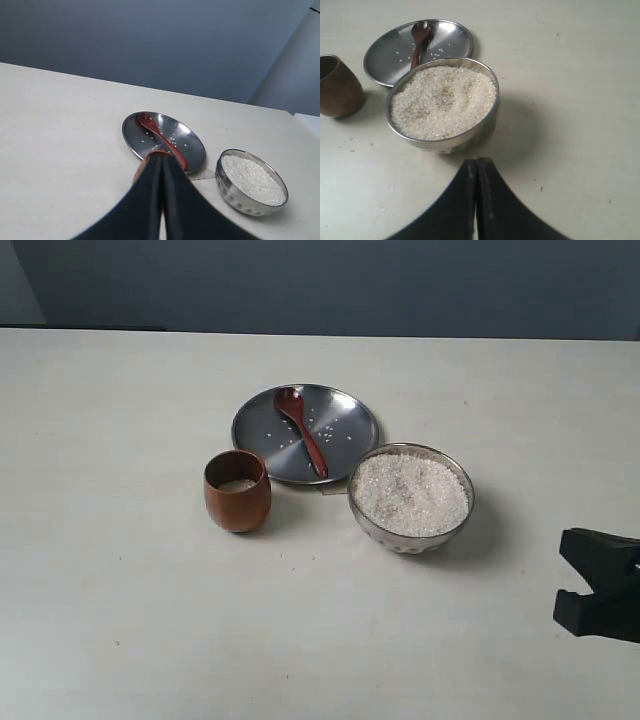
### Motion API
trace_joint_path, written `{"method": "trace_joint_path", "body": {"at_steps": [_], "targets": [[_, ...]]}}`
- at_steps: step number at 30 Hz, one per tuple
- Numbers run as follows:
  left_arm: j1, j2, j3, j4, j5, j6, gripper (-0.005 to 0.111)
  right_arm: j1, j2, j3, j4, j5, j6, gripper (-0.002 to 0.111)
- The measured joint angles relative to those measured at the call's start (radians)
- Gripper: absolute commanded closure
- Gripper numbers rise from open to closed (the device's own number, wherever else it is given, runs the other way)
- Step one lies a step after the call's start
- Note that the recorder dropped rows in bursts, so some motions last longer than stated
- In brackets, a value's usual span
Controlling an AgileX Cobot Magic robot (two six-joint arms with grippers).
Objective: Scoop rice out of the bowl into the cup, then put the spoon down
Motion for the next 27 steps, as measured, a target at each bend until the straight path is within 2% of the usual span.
{"method": "trace_joint_path", "body": {"at_steps": [14,16,17,22,27], "targets": [[0.000,0.000,0.000,0.002,0.006,0.008,0.106,0.000,0.000,0.000,0.000,-0.005,0.004,0.108],[0.000,0.000,0.000,0.064,-0.008,0.049,0.106,0.000,0.000,0.000,0.000,-0.005,0.004,0.108],[0.000,0.000,0.000,0.147,-0.018,0.075,0.106,0.000,0.000,0.000,0.000,-0.009,0.004,0.108],[0.000,-0.021,0.019,0.378,-0.050,0.090,0.106,0.000,0.000,0.000,0.000,-0.016,0.004,0.108],[0.000,-0.093,0.132,0.518,-0.220,0.058,0.106,0.000,0.000,0.000,0.000,-0.016,0.006,0.108]]}}
